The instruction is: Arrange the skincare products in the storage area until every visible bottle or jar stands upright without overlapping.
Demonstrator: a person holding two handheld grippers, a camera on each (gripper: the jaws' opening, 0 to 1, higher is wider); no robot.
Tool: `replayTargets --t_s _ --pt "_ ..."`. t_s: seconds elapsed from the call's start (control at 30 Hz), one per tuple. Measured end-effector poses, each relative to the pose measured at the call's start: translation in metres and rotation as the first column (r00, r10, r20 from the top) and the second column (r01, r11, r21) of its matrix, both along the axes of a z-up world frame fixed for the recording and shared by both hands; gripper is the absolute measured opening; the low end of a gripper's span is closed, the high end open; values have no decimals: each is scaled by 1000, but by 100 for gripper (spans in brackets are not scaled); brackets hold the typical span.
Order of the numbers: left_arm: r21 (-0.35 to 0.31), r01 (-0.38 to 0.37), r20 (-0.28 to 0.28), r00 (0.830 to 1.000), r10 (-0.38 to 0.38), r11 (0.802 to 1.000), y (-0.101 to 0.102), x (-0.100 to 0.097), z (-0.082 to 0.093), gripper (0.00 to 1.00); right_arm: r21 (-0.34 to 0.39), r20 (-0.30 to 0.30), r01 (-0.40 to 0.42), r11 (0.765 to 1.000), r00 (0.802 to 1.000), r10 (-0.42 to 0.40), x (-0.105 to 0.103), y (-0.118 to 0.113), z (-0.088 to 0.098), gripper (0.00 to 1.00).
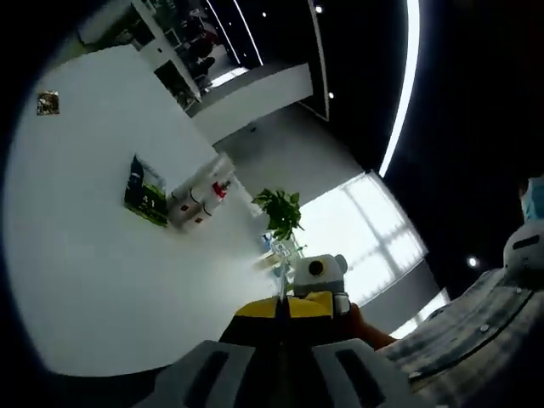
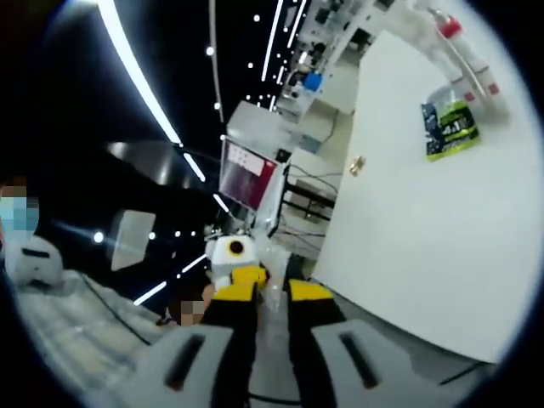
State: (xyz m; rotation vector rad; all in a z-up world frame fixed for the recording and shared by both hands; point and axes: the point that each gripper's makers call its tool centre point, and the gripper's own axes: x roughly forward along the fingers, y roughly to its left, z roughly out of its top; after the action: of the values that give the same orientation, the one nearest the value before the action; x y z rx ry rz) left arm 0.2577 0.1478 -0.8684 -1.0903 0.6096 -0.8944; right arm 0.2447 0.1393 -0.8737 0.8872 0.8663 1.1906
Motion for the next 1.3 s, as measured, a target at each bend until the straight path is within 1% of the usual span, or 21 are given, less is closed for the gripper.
replayTargets --t_s 0.07,0.13,0.17,0.23,0.33,0.43,0.53,0.63,0.67,0.8,0.87,0.93,0.97,1.0,1.03,1.07,1.13,1.17,1.23,1.27,1.3 --pt "-17 0 -7 1000 0 1000 -2 -2 1 0 -5 5 -8 1000 1000 8 -2 6 -1 11" --pt "-28 -5 -11 1000 5 1000 -5 -4 3 0 -6 10 -12 1000 1000 12 -2 11 -2 3" --pt "-26 -20 -17 1000 19 999 -4 -5 2 0 10 -6 -7 1000 1000 7 -1 12 0 2" --pt "-66 -42 -34 999 40 997 2 -5 4 1 37 -37 -25 999 999 26 -3 15 2 0" --pt "-74 -48 -48 998 45 996 5 -9 1 2 30 -59 -62 998 996 63 -7 19 1 0" --pt "-103 -87 -78 994 79 991 16 -9 -2 3 -1 -62 -118 993 991 118 -13 22 0 0" --pt "-125 -165 -76 985 156 978 31 2 3 3 -7 -85 -161 987 984 160 -18 23 0 0" --pt "-110 -130 -54 991 124 985 33 -1 3 1 -5 -74 -175 985 982 174 -20 25 1 0" --pt "-89 -139 -47 990 135 986 34 -1 2 0 -5 -69 -179 984 982 178 -20 25 2 0" --pt "-74 -156 -48 987 153 985 37 0 -1 0 -10 -57 -168 986 984 168 -18 26 1 0" --pt "-80 -169 -49 985 166 982 39 2 -2 0 -26 -21 -139 990 990 138 -12 27 -3 2" --pt "-86 -172 -56 984 168 981 40 3 -3 0 -24 -34 -140 990 990 139 -13 27 -3 1" --pt "-90 -170 -67 984 164 981 40 3 -5 1 3 -52 -150 989 987 150 -15 27 2 0" --pt "-115 -177 -74 983 170 977 41 4 -3 2 14 -28 -143 990 989 143 -12 27 6 0" --pt "-139 -183 -70 982 175 973 42 6 1 3 3 -5 -134 991 991 134 -9 26 7 0" --pt "-127 -179 -67 983 171 976 41 5 0 4 10 -11 -123 992 992 123 -5 25 8 0" --pt "-109 -177 -57 984 171 978 40 4 -2 16 32 -23 -88 996 996 89 4 23 11 0" --pt "-99 -178 -65 983 172 979 39 4 -3 17 69 -50 -55 996 997 59 12 21 15 0" --pt "-127 -156 -59 987 150 980 35 0 3 10 93 -75 -29 995 997 36 19 18 18 0" --pt "-146 -151 -52 988 145 978 34 0 7 9 75 -58 -44 996 997 48 18 17 16 0" --pt "-137 -156 -48 987 150 978 34 1 7 8 72 -54 -51 996 997 54 17 18 17 0"
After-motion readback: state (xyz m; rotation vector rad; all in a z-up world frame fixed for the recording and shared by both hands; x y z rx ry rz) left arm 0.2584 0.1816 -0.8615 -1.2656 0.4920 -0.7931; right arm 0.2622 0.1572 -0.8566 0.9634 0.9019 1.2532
